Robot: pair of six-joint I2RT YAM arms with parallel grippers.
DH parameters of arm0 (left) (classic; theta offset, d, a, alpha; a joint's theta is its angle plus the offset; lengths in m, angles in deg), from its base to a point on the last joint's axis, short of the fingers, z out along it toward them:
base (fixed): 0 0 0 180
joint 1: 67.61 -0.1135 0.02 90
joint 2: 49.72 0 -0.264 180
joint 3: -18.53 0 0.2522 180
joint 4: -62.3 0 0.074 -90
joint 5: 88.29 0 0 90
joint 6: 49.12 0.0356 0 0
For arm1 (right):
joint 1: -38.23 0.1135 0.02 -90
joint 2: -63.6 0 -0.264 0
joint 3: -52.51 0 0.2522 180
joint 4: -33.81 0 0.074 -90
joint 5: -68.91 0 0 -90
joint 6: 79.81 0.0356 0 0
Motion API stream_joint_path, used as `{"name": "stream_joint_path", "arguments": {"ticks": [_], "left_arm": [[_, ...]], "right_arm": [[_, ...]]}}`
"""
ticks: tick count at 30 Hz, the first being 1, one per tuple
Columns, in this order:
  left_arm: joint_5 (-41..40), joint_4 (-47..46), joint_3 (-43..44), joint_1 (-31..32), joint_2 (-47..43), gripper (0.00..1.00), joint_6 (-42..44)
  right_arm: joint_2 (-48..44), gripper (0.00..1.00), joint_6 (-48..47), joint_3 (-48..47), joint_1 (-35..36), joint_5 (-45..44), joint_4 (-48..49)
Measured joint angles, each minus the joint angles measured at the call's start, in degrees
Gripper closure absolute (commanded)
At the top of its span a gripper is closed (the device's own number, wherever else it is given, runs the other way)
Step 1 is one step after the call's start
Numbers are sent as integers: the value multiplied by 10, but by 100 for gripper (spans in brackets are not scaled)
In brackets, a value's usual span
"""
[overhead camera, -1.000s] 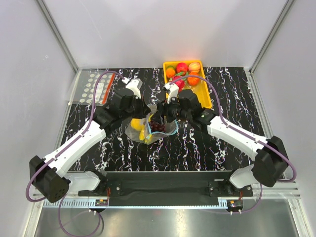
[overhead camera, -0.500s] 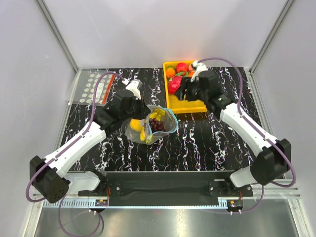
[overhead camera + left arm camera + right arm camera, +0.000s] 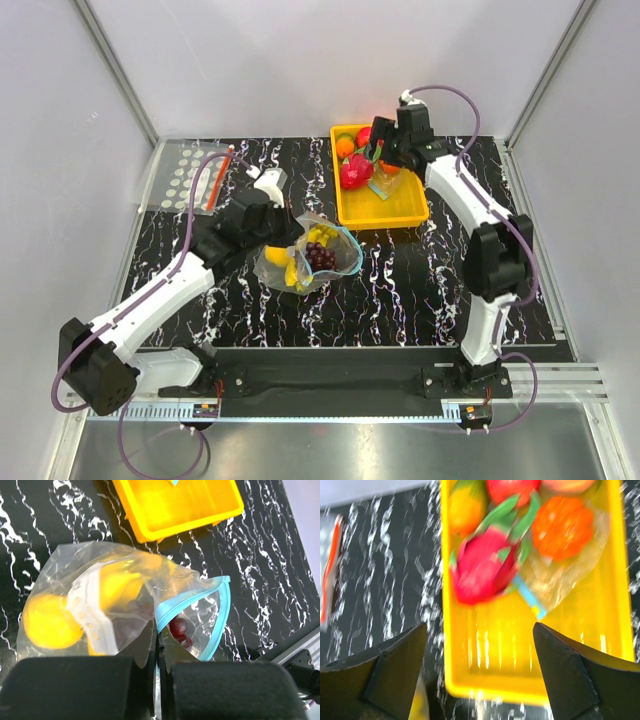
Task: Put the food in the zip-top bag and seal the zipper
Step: Pick up the fake fruit from the bin.
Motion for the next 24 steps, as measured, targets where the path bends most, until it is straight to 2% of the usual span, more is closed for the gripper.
{"name": "stream_joint_path", "arguments": {"ticks": [11, 19, 24], "left_arm": [[0, -23, -28, 0, -19, 100, -4], [0, -34, -33, 0, -19, 100, -6], [0, -34, -39, 0, -19, 100, -6]], "right_arm": [[190, 1, 124, -204, -42, -120, -54], [294, 0, 186, -279, -41, -159, -78], [328, 0, 214, -302, -41, -191, -84]]}}
